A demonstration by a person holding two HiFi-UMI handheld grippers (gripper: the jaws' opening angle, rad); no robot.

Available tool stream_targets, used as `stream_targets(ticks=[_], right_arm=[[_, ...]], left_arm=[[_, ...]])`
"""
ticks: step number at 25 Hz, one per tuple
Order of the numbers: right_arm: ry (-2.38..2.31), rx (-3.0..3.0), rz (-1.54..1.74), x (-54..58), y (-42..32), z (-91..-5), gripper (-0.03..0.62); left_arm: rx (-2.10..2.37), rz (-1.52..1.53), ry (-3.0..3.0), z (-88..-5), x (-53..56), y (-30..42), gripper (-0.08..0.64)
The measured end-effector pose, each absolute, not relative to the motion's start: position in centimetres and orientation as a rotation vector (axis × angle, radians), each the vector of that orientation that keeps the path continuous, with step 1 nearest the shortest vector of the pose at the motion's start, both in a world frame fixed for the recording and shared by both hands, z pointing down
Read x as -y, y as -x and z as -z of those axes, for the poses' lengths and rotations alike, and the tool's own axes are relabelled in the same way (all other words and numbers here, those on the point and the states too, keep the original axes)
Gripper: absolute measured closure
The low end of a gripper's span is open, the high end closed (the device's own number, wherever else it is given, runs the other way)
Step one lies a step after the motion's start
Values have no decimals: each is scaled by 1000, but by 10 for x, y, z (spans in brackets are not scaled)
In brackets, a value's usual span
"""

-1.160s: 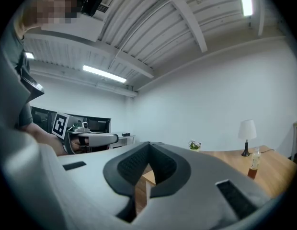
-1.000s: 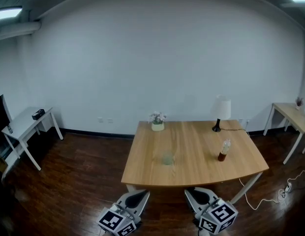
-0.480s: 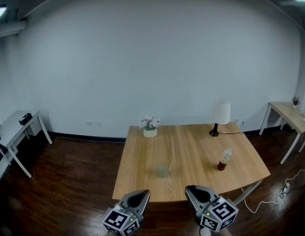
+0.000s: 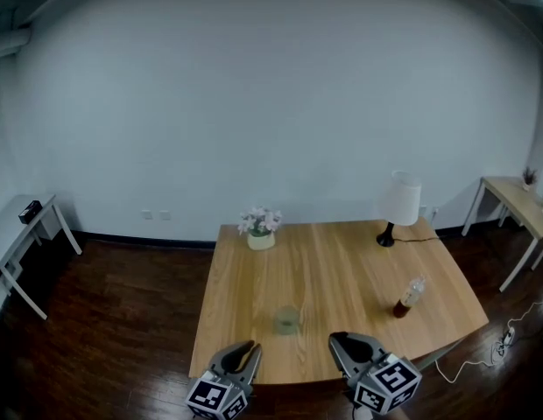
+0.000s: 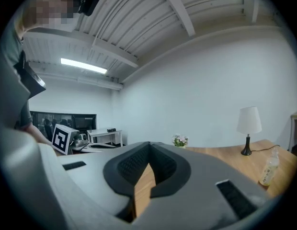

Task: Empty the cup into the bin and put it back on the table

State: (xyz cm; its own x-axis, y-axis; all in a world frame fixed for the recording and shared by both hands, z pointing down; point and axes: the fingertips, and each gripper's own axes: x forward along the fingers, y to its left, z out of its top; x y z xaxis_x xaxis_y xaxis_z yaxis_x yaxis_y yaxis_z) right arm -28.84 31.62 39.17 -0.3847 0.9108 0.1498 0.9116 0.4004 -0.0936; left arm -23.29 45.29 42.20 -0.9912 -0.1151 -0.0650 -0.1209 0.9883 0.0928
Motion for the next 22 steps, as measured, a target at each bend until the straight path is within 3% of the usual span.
stream_targets(ticks=[9, 22], right_arm=[[1780, 2345, 9, -341, 359, -408, 592], [1837, 2238, 78, -384, 401, -426, 592]], left_arm=[[-3106, -168, 65, -422, -469, 296, 511], [-3092, -179, 46, -407, -488, 332, 555]])
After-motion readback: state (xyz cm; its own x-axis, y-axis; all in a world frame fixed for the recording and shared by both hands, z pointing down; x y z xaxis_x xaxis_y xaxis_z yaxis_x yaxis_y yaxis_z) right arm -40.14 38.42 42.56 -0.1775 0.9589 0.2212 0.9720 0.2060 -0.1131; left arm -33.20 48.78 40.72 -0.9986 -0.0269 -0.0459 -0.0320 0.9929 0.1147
